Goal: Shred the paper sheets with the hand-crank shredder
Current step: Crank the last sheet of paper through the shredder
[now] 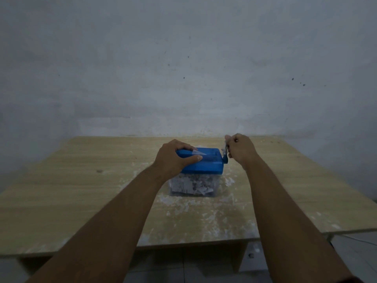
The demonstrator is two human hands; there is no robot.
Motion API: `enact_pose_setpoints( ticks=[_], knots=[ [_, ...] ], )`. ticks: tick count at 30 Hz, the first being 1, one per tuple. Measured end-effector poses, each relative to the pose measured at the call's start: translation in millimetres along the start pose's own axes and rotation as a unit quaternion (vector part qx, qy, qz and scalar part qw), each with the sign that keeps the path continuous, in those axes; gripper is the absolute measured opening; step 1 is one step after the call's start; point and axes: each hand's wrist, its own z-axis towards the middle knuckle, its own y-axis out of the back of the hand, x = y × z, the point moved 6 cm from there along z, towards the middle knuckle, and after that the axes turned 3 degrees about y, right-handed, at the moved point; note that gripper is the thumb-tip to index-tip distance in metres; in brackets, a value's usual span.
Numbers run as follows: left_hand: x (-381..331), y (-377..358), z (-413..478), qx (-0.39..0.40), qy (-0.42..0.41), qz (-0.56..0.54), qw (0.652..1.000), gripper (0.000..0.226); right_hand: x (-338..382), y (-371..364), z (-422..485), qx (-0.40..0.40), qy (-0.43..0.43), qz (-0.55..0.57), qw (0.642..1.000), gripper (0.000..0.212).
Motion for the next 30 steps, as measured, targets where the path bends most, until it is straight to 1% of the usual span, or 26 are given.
enact_pose_setpoints(
  ticks=[1,3,6,11,16,18,21,23,27,29,30],
  knots=[
    [-1,0,-1,0.002,-0.003,-0.003,1.0,0.029,-11,-7,1,0.014,-0.021,-0.013,1.0,0.036],
    [-3,-1,-4,-0.001,-0.014,-0.009,1.0,0.031,-39,-21,-6,0.036,-0.074,-0.003,0.997,0.03],
    [-5,-1,-4,-0.011,-0.027,-0.014,0.999,0.032,-71,-31,-32,0.033,-0.112,0.01,0.993,0.025],
    [-5,-2,-4,-0.019,-0.028,-0.008,0.999,0.031,-75,-18,-90,-0.018,-0.074,-0.001,0.997,0.029],
    [-4,-2,-2,-0.01,-0.016,-0.003,1.0,0.034,-29,20,-121,-0.017,-0.026,0.064,0.997,0.02],
    [-2,-3,-2,0.006,-0.01,-0.002,1.0,0.032,-8,32,-111,-0.023,0.008,0.068,0.997,0.018],
    [-2,-1,-3,0.021,-0.001,-0.016,1.0,0.03,8,36,-75,-0.032,0.036,0.058,0.997,0.023],
    [-2,-1,-4,0.02,0.0,-0.02,1.0,0.028,8,31,-49,-0.029,0.034,0.069,0.997,0.026],
    [-5,-1,-4,-0.012,-0.016,-0.009,1.0,0.026,4,19,-14,-0.03,0.033,0.087,0.995,0.03],
    [-5,-2,-4,-0.006,-0.012,-0.007,1.0,0.028,-6,10,-2,-0.032,0.012,0.054,0.998,0.032],
    [-4,-2,-5,-0.001,-0.009,-0.009,1.0,0.029,-15,2,0,-0.02,-0.01,0.036,0.999,0.032]
  ],
)
